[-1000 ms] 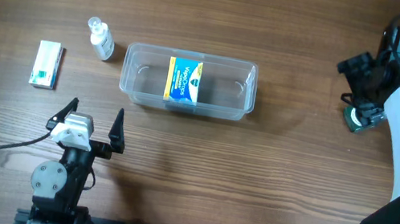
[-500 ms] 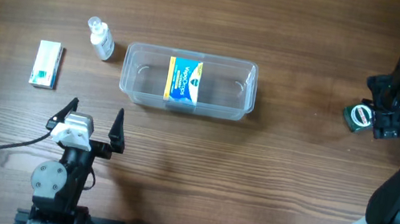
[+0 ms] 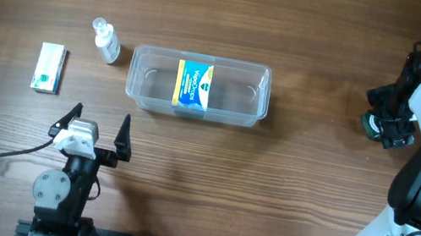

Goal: Pack container
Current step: 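Move the right gripper to the green ointment tin and grasp it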

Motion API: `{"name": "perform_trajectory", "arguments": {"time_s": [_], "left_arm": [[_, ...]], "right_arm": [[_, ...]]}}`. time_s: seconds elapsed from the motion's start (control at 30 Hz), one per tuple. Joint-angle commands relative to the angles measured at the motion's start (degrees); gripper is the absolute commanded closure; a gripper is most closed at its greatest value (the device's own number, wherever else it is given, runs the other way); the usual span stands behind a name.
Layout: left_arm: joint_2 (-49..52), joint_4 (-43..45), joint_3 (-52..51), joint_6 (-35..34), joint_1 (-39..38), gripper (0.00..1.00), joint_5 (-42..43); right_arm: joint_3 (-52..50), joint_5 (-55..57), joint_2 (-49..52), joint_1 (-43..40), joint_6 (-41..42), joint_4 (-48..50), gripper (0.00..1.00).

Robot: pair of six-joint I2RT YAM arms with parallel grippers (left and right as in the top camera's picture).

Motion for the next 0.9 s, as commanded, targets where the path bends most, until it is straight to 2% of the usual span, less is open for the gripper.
{"name": "perform_trajectory", "arguments": {"time_s": [0.0, 0.3, 0.4, 0.5, 0.73, 0.87], "left_arm": [[-0.4, 0.1, -0.4, 0.9, -0.3, 0.00, -0.3], [-0.4, 0.1, -0.4, 0.9, -0.3, 0.00, -0.4], [-0.4, 0.1, -0.4, 0.9, -0.3, 0.00, -0.3], [-0.4, 0.1, -0.4, 0.9, -0.3, 0.00, -0.3], [-0.4, 0.1, -0.4, 0.9, -0.3, 0.00, -0.3], [-0.4, 0.1, -0.4, 0.9, -0.3, 0.00, -0.3]], "right_arm": [[-0.3, 1.6, 1.4, -0.1, -1.1, 0.7, 0.00], [-0.3, 0.9, 2.7, -0.1, -2.9, 2.8, 0.01], [-0.3, -0.9, 2.7, -0.1, -2.8, 2.8, 0.11], [-0.3, -3.3, 2.7, -0.1, -2.8, 2.8, 0.27], [-0.2, -4.3, 2.6, -0.1, -4.5, 2.0, 0.32], [0.4, -11.0, 1.3, -0.1, -10.1, 2.9, 0.35]]}}
